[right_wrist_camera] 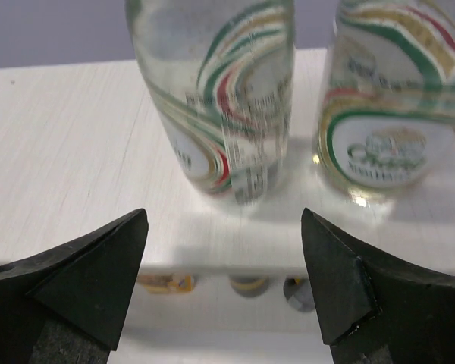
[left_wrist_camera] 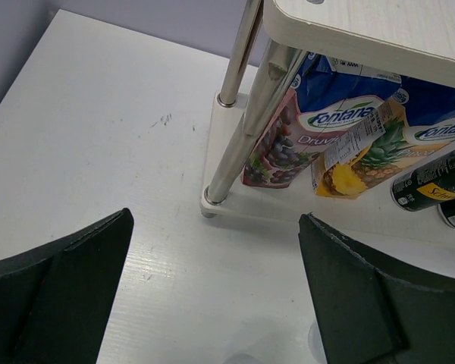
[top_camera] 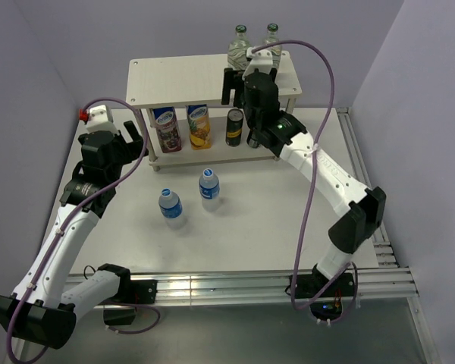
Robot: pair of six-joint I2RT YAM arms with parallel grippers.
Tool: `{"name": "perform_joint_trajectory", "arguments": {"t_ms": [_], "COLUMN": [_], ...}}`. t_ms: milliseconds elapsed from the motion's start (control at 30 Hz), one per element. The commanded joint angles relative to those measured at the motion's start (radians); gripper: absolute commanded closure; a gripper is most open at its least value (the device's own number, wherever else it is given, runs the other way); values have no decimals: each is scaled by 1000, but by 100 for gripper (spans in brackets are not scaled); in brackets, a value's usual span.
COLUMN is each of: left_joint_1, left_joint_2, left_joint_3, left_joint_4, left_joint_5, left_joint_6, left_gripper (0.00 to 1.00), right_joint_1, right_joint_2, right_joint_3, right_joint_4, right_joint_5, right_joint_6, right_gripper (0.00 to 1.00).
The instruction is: Place and organize the beverage onto the shelf
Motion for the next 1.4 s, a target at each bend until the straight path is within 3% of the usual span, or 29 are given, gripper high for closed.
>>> {"name": "perform_joint_trajectory", "arguments": {"t_ms": [0,133,200,367,533,667,867,1133,1367], "left_joint_1": [6,-41,-134,-259,-406,-467,-612,-650,-670], "left_joint_2": [-8,-56,-84,-170,-305,-291,-300,-256,-130], "left_joint_3": [19,19,43,16,-95,-171,-325,-455,-598], "left_joint_4": [17,-6,-53,-224,-279,-302,-222,-103,146], "left_joint_5": [-2,-16,-52,25,-45,-85,-291,-299,-367], "left_joint_6": [4,52,37,-121,-274,-365,-522,-546,-545], "left_gripper": [3,5,2,1,1,1,1,1,1], "right_joint_1": [29,99,144,328,429,475,483,483,484], "right_joint_2": [-131,-261,-365,-591,-715,-810,-896,-979,-991], "right_joint_3": [-128,-286,-406,-671,-808,-902,-974,-1017,-1043], "right_joint_4": [77,80,76,34,-70,-115,-141,-165,-155], "right_joint_5": [26,89,137,244,307,333,346,358,356], "right_joint_6": [52,82,98,179,289,342,365,360,362], "right_gripper": [11,11,11,11,11,11,11,11,10]}}
